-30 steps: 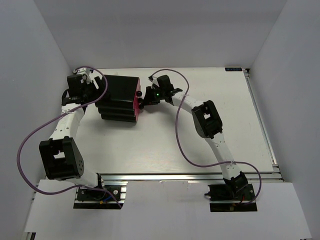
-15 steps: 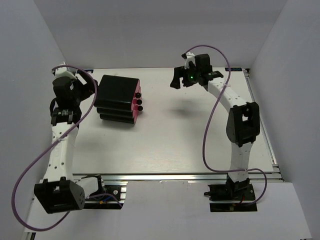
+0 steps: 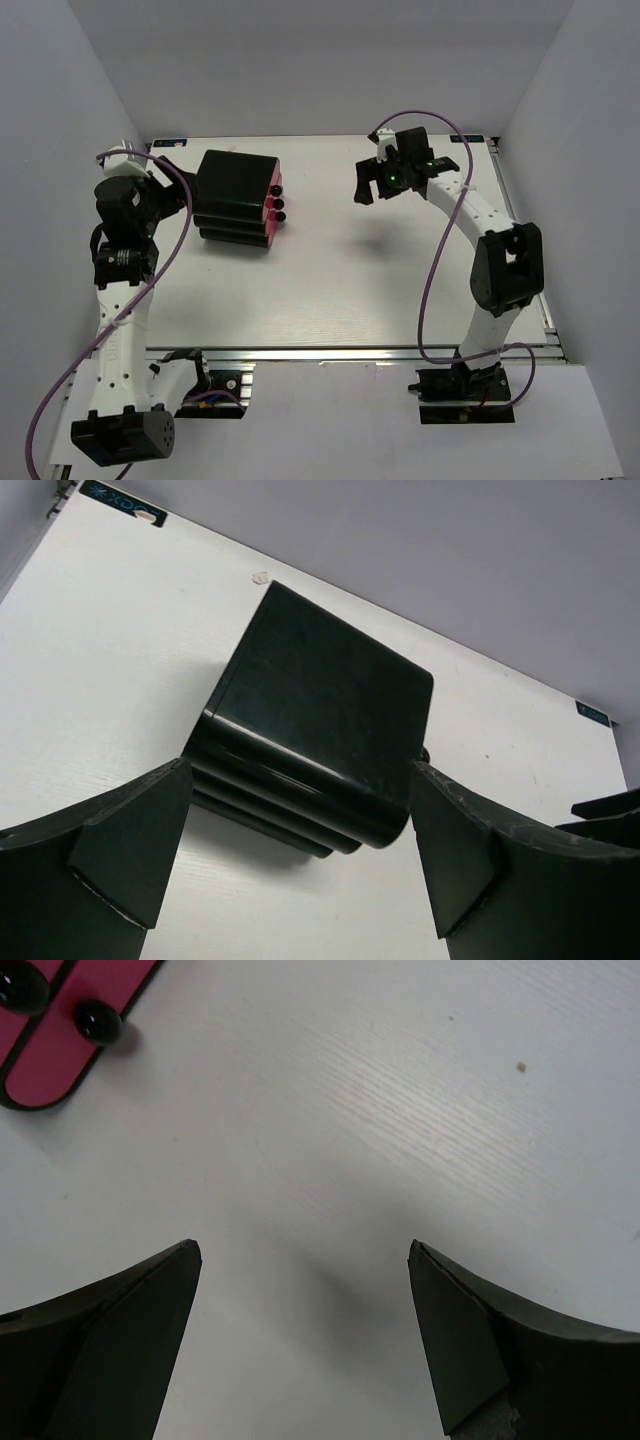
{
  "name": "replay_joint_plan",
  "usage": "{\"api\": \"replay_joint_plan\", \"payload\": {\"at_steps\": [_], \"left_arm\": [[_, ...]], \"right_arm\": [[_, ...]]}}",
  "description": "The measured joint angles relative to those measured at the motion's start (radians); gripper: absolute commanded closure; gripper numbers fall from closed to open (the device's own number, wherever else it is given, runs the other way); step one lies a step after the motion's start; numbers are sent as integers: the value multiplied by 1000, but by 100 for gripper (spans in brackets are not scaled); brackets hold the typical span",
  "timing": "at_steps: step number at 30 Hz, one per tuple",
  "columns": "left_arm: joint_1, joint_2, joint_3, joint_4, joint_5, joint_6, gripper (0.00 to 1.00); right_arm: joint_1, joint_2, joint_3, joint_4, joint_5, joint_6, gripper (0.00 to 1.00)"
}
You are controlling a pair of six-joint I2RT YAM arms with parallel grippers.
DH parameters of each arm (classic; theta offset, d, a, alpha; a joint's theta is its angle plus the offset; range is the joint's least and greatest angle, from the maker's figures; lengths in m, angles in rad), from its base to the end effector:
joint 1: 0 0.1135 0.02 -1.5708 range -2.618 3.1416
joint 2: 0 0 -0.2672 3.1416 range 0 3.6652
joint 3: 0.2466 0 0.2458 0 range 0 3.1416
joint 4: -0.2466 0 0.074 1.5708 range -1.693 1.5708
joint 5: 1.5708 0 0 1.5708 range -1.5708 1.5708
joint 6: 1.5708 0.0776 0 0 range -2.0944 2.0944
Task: Sort the tools into containers
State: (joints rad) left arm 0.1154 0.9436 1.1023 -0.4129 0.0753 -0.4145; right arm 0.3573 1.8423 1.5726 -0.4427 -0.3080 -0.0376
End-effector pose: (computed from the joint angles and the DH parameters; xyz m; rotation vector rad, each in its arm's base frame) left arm 0.2347 0.0213 0.3887 -0.4283 1.7825 -0.2794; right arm 0.4128 0.1792 0.2685 -0.6088 2.2140 0.5178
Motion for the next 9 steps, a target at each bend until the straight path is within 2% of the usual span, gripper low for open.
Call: {"api": "replay_joint_plan", "payload": {"at_steps": [5,9], "left_arm": [[0,-61,-37,-2,130,5,2],[0,-135,-139,40,249,-36,2]], "right_arm": [[1,-113,-84,-13,94,14,11],[0,-197,-102,-26,177,36,11]]}}
